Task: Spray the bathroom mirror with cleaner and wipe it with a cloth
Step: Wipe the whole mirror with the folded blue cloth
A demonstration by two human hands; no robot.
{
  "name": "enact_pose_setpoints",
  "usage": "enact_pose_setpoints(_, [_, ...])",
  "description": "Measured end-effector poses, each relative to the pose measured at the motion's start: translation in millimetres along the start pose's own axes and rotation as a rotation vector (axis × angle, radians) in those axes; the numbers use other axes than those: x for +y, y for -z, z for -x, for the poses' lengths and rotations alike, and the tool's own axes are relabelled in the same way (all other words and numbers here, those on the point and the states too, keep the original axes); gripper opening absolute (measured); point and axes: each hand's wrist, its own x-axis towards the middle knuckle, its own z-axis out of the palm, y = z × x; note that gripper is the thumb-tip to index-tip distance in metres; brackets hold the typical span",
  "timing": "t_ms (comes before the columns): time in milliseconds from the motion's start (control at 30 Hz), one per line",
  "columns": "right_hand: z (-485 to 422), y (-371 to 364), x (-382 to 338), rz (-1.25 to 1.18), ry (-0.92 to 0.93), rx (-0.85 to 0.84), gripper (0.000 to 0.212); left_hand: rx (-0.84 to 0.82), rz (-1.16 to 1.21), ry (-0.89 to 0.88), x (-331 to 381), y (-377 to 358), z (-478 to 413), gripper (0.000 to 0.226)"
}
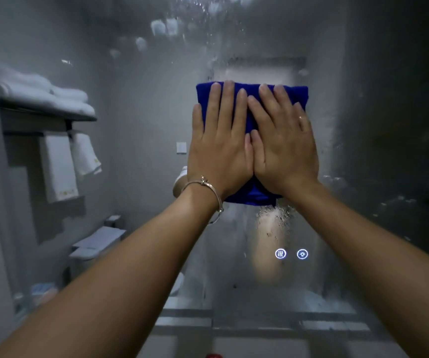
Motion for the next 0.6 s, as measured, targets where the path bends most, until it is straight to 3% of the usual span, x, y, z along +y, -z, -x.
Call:
enact_pose_setpoints(300, [17.4,-7.3,-14.2,0.054,-0.077,0.031,0.052,-0.003,0.026,-0.058,-8.5,-4.6,17.1,0.059])
enact_pose_setpoints(600, [78.3,-31.7,-56.8,0.038,-0.091,0.007,0.053,0.005,0.048,-0.140,-33.9,-12.4,87.8,0.059])
